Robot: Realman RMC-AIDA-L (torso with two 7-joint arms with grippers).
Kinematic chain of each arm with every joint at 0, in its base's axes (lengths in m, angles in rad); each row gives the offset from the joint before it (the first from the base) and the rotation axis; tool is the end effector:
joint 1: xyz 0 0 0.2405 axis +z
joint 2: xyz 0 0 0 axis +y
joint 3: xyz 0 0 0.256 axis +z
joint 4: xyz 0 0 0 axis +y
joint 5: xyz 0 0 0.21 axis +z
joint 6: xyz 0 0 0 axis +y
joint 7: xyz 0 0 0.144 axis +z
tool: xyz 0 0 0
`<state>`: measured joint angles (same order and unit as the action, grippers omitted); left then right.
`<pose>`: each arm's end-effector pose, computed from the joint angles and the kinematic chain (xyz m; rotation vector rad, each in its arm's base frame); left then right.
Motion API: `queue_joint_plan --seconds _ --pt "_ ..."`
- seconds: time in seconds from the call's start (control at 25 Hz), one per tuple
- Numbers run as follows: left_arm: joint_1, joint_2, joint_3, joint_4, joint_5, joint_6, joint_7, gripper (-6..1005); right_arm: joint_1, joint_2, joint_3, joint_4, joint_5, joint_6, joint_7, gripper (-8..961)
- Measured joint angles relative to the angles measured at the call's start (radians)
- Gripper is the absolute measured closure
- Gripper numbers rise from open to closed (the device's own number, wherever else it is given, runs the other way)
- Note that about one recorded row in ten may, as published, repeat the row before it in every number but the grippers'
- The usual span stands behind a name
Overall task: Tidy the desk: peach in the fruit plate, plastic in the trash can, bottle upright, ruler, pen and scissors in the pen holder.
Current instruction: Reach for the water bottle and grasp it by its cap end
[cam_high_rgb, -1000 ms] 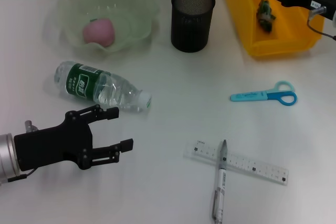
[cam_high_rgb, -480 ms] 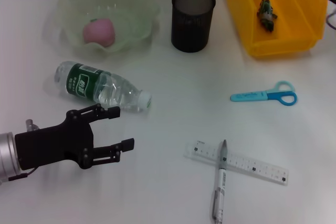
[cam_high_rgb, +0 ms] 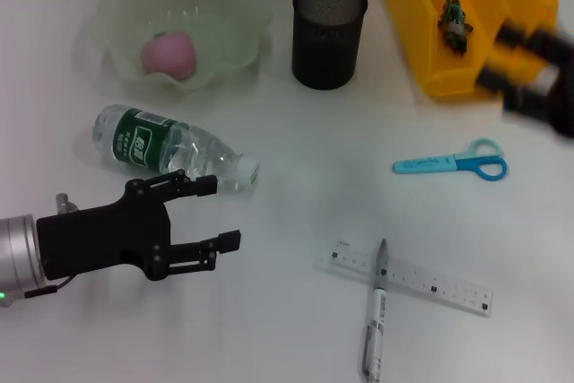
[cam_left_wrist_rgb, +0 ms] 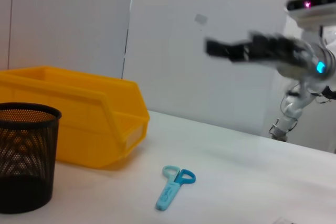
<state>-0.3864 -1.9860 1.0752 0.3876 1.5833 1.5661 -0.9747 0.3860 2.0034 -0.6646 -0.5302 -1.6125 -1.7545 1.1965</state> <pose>-0.2977 0.2691 -0.0237 -2.7552 -0.4265 -0.8287 0.2818 0.2932 0.0490 -2.4454 0.4964 1.1570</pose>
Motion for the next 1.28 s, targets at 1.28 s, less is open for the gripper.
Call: queue_joint_plan --seconds 1.28 --pt "-0.332 -0.057 -0.004 0.304 0.468 -0.102 -0.425 191 -0.040 0.048 0.010 0.064 -0.397 0.125 -0.213 164"
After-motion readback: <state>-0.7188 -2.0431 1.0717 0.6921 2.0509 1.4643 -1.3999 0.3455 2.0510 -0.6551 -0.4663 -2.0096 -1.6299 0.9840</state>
